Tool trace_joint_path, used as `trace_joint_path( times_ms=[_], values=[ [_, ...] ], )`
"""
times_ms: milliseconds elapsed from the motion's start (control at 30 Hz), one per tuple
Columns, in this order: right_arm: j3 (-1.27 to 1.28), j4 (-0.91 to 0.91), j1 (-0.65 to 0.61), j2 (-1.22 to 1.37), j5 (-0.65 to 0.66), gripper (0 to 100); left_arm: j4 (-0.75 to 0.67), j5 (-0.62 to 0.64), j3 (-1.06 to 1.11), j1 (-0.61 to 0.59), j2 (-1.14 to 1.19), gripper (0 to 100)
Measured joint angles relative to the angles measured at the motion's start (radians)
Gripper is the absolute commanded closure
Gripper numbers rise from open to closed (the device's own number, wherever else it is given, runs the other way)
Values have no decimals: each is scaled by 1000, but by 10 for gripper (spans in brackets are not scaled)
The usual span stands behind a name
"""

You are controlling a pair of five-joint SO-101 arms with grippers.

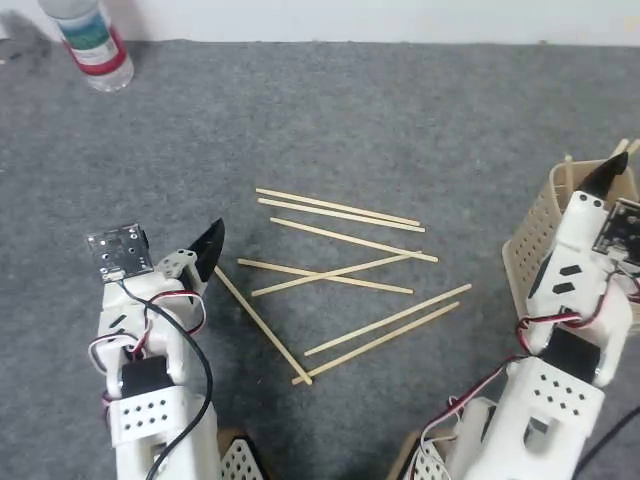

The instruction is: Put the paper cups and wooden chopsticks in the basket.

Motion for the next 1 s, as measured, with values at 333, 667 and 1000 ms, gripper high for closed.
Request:
trace_joint_path(
  times_ms=[333, 667, 1000],
  values=[
    [-203, 353, -146, 2, 15, 893, 0, 0, 0, 0, 0, 614],
    [-752, 990, -617, 361, 155, 892, 0, 0, 0, 0, 0, 614],
    [-872, 1201, -789, 856, 497, 897, 0, -6, 0, 0, 0, 614]
  ],
)
